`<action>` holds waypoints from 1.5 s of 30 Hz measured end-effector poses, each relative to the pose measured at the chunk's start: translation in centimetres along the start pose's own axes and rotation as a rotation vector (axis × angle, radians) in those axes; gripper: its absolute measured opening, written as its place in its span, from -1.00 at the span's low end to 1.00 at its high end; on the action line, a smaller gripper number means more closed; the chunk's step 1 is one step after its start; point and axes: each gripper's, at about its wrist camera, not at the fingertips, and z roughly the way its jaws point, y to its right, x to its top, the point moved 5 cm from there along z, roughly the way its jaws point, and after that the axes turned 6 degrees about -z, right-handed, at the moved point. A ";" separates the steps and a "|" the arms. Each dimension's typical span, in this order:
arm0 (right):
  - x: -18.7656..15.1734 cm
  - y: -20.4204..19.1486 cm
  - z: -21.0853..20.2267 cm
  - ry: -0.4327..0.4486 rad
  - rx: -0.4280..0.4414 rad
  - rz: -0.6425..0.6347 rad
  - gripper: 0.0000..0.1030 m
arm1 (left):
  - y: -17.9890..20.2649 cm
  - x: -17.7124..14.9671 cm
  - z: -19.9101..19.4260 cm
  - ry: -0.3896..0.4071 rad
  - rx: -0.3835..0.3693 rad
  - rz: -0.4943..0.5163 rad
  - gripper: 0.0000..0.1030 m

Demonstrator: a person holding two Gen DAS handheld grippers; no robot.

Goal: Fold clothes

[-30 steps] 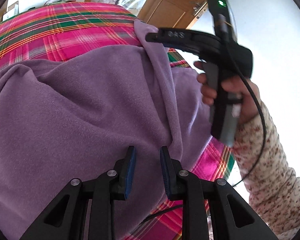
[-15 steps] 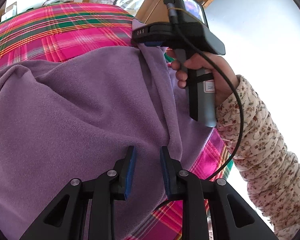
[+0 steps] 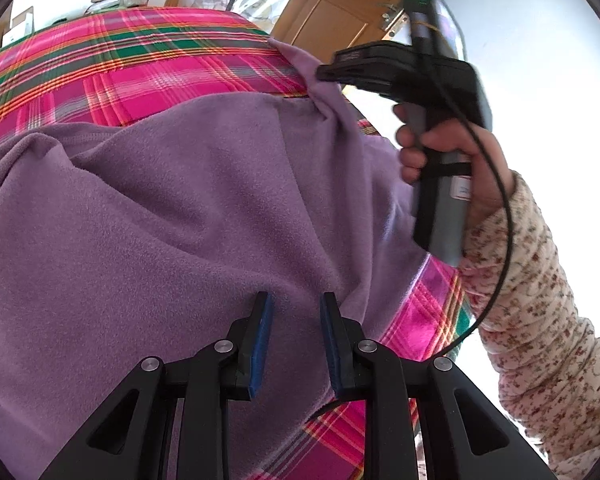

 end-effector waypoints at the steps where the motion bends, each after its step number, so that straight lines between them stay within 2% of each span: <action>1: -0.1 0.4 -0.4 0.008 0.008 0.015 -0.94 | 0.2 0.0 0.0 0.002 0.007 0.006 -0.48; 4: -0.4 1.4 -1.1 0.017 0.015 0.044 -0.94 | 1.3 -0.3 -0.3 0.033 0.045 0.071 -0.33; 7: -0.7 2.3 -1.0 0.008 0.024 0.080 -0.94 | 2.3 -0.5 -0.3 0.038 0.074 0.156 -0.33; 9: -0.9 3.0 -1.0 0.009 0.038 0.117 -0.94 | 1.8 -1.3 -1.2 0.043 0.094 0.179 -0.32; 13: -1.2 3.7 -0.8 0.001 0.050 0.146 -0.94 | 3.2 -1.5 0.0 0.038 0.094 0.220 -0.32; 15: -1.2 4.0 -0.8 0.005 0.057 0.161 -0.94 | 4.4 -3.3 -0.1 0.027 0.102 0.243 -0.32; 17: -1.2 4.2 -0.8 0.010 0.068 0.177 -0.94 | 4.4 -3.0 0.4 0.029 0.125 0.268 -0.32; 19: -1.2 4.2 -0.9 0.016 0.074 0.177 -0.94 | 5.2 -3.3 0.3 0.047 0.184 0.290 -0.32; 22: -1.2 4.4 -1.2 0.033 0.084 0.184 -0.94 | 4.2 -2.6 0.7 0.051 0.186 0.240 -0.32; 27: -0.9 4.8 -2.8 0.097 0.100 0.206 -0.95 | 3.6 -1.7 1.7 0.055 0.211 0.245 -0.35; 29: -0.6 5.0 -3.6 0.125 0.095 0.204 -0.95 | 3.4 -1.3 2.1 0.056 0.212 0.253 -0.58; 33: -0.4 5.0 -4.6 0.155 0.103 0.204 -0.95 | 3.6 -1.6 1.5 0.057 0.189 0.248 -0.79; 36: -0.2 5.1 -5.4 0.183 0.099 0.196 -0.95 | 3.5 -1.0 0.6 0.091 0.187 0.229 -0.88; 41: 0.4 5.7 -7.5 0.252 0.072 0.193 -0.95 | 3.8 0.1 -2.9 0.203 0.166 0.190 -0.91; 45: 0.4 6.4 -9.5 0.301 0.054 0.196 -0.95 | 4.8 0.1 -4.4 0.236 0.149 0.205 -0.91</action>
